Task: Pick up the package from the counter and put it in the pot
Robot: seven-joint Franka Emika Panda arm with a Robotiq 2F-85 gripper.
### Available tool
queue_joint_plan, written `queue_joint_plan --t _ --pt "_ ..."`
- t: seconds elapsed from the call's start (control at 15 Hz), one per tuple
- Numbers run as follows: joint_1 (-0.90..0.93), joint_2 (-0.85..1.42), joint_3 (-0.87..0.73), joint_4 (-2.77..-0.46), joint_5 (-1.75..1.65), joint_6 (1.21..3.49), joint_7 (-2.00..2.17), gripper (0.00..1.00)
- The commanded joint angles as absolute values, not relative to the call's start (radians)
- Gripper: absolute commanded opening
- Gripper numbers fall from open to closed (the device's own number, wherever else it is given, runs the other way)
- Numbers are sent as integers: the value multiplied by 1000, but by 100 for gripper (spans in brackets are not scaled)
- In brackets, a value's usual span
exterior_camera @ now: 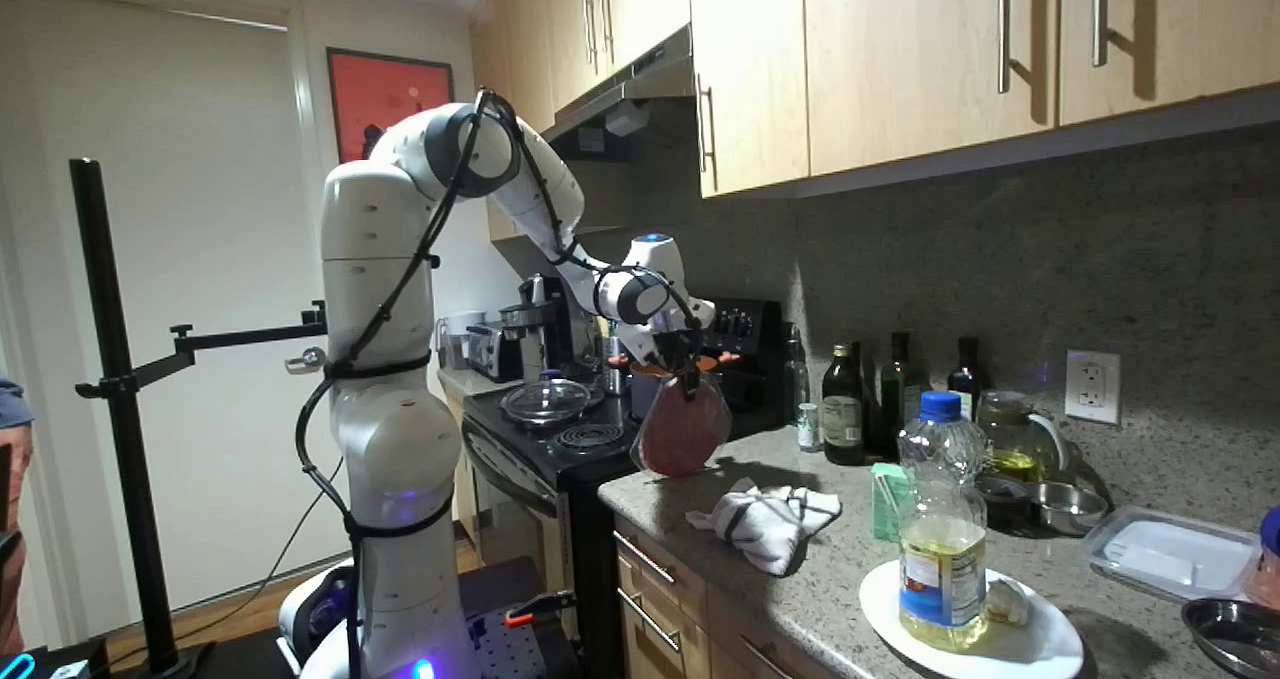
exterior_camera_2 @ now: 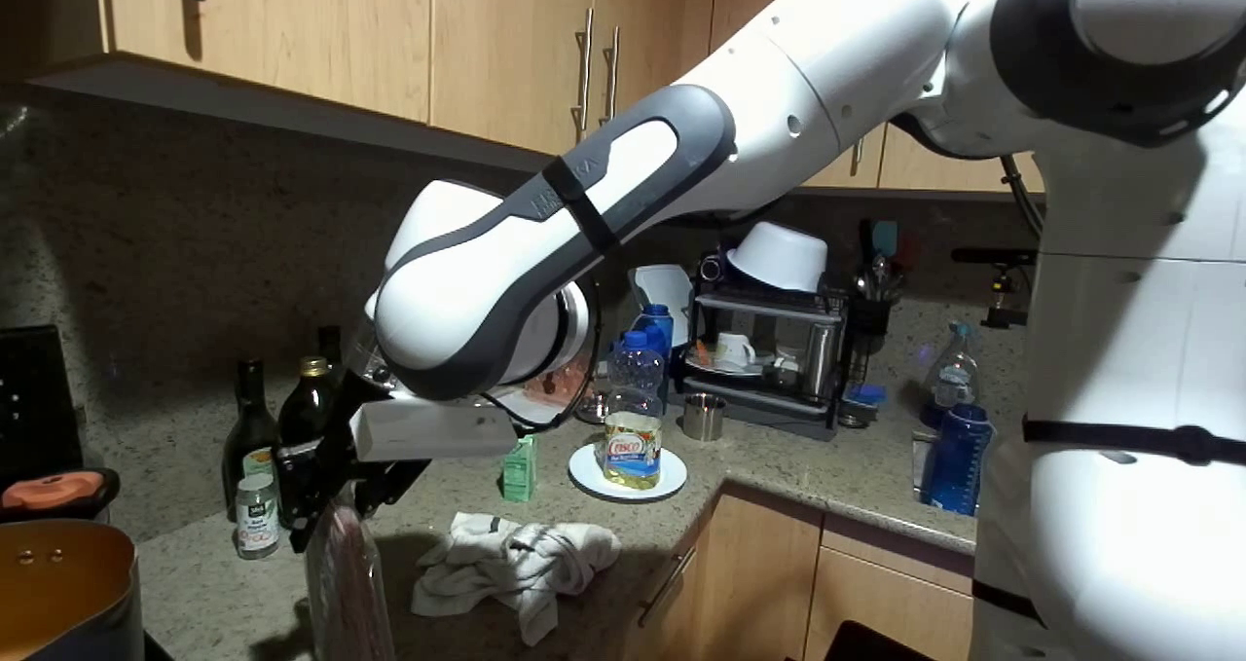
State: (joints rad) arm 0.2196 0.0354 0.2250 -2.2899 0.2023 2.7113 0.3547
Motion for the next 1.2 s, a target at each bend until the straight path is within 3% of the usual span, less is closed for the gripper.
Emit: queue_joint_plan --t 0.0,0.07,0.13,1.13 --pt "225 25 221 -2286 170 2684 381 12" --pt "225 19 220 -2286 153 2677 393 4" --pt "226 12 218 -2287 127 2670 408 2" --pt "219 -144 255 -2260 -131 2507 620 5"
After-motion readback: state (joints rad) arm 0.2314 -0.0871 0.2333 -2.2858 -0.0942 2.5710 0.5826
